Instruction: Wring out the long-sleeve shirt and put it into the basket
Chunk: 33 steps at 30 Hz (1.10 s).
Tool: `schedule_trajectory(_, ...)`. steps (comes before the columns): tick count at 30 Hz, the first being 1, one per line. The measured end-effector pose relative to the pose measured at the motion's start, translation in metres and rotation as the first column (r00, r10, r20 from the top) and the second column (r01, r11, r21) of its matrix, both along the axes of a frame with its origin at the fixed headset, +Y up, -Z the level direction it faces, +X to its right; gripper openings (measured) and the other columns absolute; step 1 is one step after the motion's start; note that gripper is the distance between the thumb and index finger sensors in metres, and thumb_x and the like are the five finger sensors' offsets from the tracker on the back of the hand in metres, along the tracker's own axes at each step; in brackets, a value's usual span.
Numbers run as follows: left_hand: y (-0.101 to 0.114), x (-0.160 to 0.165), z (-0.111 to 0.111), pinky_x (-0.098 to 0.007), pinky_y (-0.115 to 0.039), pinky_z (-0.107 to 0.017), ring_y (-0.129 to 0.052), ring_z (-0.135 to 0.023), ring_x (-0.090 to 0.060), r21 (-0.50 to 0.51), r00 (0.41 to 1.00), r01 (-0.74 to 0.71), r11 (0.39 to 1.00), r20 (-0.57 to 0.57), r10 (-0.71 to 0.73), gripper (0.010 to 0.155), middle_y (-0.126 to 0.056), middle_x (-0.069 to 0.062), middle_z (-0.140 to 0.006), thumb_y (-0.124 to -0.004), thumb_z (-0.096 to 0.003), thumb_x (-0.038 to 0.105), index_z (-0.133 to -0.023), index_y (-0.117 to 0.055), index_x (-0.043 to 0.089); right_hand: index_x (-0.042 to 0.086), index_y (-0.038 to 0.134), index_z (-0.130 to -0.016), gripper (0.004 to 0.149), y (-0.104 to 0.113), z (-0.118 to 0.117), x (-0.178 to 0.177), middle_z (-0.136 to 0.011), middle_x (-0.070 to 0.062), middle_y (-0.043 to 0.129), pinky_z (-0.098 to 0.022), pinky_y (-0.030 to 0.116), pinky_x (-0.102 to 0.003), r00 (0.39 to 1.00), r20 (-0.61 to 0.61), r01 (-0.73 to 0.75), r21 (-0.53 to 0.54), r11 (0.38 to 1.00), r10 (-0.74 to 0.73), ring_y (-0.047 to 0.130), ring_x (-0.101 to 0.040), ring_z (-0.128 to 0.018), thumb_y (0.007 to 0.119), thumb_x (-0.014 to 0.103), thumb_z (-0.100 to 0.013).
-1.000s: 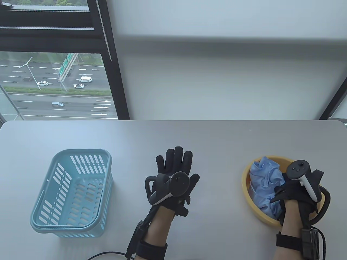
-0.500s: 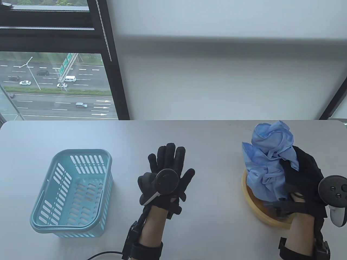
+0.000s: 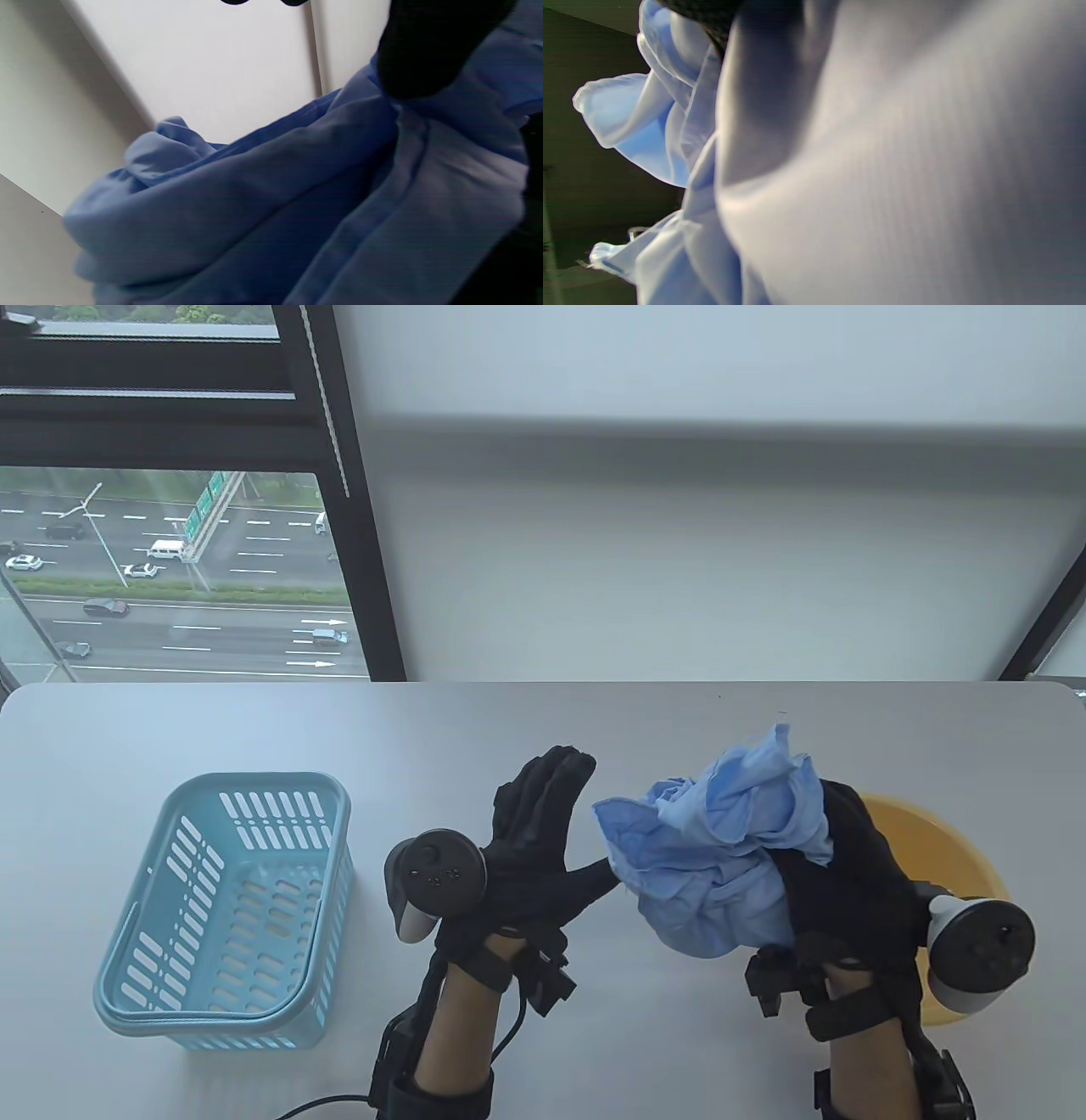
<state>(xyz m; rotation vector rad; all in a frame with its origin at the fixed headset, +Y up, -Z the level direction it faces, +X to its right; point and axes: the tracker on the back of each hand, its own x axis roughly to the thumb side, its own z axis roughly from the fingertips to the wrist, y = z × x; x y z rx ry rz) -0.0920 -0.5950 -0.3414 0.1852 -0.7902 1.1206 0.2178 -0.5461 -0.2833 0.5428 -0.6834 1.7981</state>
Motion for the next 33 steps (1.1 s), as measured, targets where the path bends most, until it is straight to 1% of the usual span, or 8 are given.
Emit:
schedule_trajectory(6, 0.015, -0.007, 0.009, -0.065, -0.013, -0.072, -0.026, -0.113, -0.045, 0.028, 0.985, -0.075, 0.997, 0.159, 0.070, 0.087, -0.041, -0.009, -0.129, -0.090, -0.0533, 0.068, -0.119, -0.047, 0.031, 0.035, 0.064, -0.105, 0.050, -0.012, -0.013, -0.028, -0.099, 0.007, 0.074, -0.078, 0.053, -0.058, 0.991, -0.051, -0.130, -0.073, 0.989, 0.127, 0.087, -0.019, -0.075, 0.081, 0.047, -0.060)
schedule_trajectory(9, 0.013, -0.020, 0.010, -0.068, -0.030, -0.074, -0.069, -0.106, -0.038, 0.053, 0.989, -0.123, 0.991, -0.071, 0.126, 0.047, -0.089, 0.001, -0.104, -0.090, -0.0559, 0.055, -0.095, -0.085, 0.030, 0.031, 0.065, -0.107, 0.054, -0.019, -0.019, -0.035, -0.108, -0.001, 0.069, -0.076, 0.048, -0.063, 0.979, -0.044, -0.203, -0.113, 0.973, 0.199, 0.078, -0.035, -0.093, 0.078, 0.053, -0.060)
schedule_trajectory(18, 0.015, -0.043, 0.026, -0.067, -0.043, -0.074, -0.087, -0.092, -0.035, 0.238, 0.777, 0.024, 0.971, -0.616, 0.131, 0.047, -0.099, -0.003, -0.093, -0.078, -0.0596, 0.057, -0.091, -0.091, 0.025, 0.028, 0.075, -0.100, 0.042, -0.025, -0.028, -0.017, -0.106, -0.004, 0.075, -0.074, 0.049, -0.063, 0.974, 0.115, -0.175, -0.160, 0.972, 0.194, 0.076, -0.038, -0.093, 0.074, 0.046, -0.063)
schedule_trajectory(22, 0.018, -0.038, 0.028, -0.066, -0.044, -0.075, -0.088, -0.090, -0.034, 0.271, 0.836, -0.137, 0.953, -0.484, 0.258, 0.047, -0.099, -0.003, -0.091, -0.078, -0.0602, 0.057, -0.091, -0.091, 0.025, 0.024, 0.072, -0.105, 0.051, -0.020, -0.025, -0.021, -0.110, -0.010, 0.070, -0.074, 0.045, -0.066, 0.971, 0.036, -0.224, -0.194, 0.955, 0.235, 0.070, -0.044, -0.096, 0.083, 0.045, -0.059)
schedule_trajectory(25, 0.020, -0.035, 0.031, -0.067, -0.044, -0.075, -0.087, -0.090, -0.035, 0.272, 0.847, -0.229, 0.935, -0.419, 0.329, 0.046, -0.099, -0.005, -0.091, -0.079, -0.0599, 0.055, -0.091, -0.091, 0.024, 0.020, 0.030, -0.118, 0.094, -0.015, -0.021, -0.021, -0.123, -0.018, 0.030, -0.076, 0.033, -0.068, 0.875, 0.130, -0.398, -0.355, 0.846, 0.466, 0.042, -0.053, -0.105, 0.088, 0.058, -0.054)
schedule_trajectory(27, 0.021, -0.036, 0.035, -0.066, -0.046, -0.075, -0.088, -0.090, -0.034, 0.298, 0.833, -0.183, 0.937, -0.459, 0.309, 0.045, -0.099, -0.003, -0.090, -0.079, -0.0600, 0.056, -0.091, -0.090, 0.025, 0.019, 0.019, -0.117, 0.101, -0.011, -0.018, -0.017, -0.122, -0.019, 0.019, -0.076, 0.031, -0.065, 0.840, 0.145, -0.461, -0.320, 0.828, 0.523, 0.036, -0.050, -0.106, 0.083, 0.064, -0.054)
schedule_trajectory(30, 0.024, -0.036, 0.038, -0.065, -0.048, -0.075, -0.089, -0.089, -0.032, 0.318, 0.822, -0.177, 0.931, -0.472, 0.317, 0.045, -0.100, -0.002, -0.090, -0.078, -0.0603, 0.056, -0.091, -0.090, 0.026, 0.025, 0.031, -0.119, 0.092, -0.012, -0.014, -0.019, -0.126, -0.013, 0.034, -0.078, 0.026, -0.063, 0.944, -0.041, -0.326, -0.258, 0.910, 0.327, 0.038, -0.045, -0.110, 0.084, 0.063, -0.055)
schedule_trajectory(33, 0.029, -0.033, 0.042, -0.065, -0.049, -0.075, -0.090, -0.089, -0.032, 0.323, 0.840, -0.219, 0.921, -0.417, 0.346, 0.045, -0.100, -0.002, -0.090, -0.078, -0.0602, 0.056, -0.091, -0.090, 0.026, 0.024, 0.022, -0.119, 0.099, -0.018, -0.019, -0.034, -0.126, -0.013, 0.027, -0.079, 0.026, -0.064, 0.922, -0.276, -0.348, -0.278, 0.896, 0.273, 0.036, -0.044, -0.112, 0.086, 0.062, -0.054)
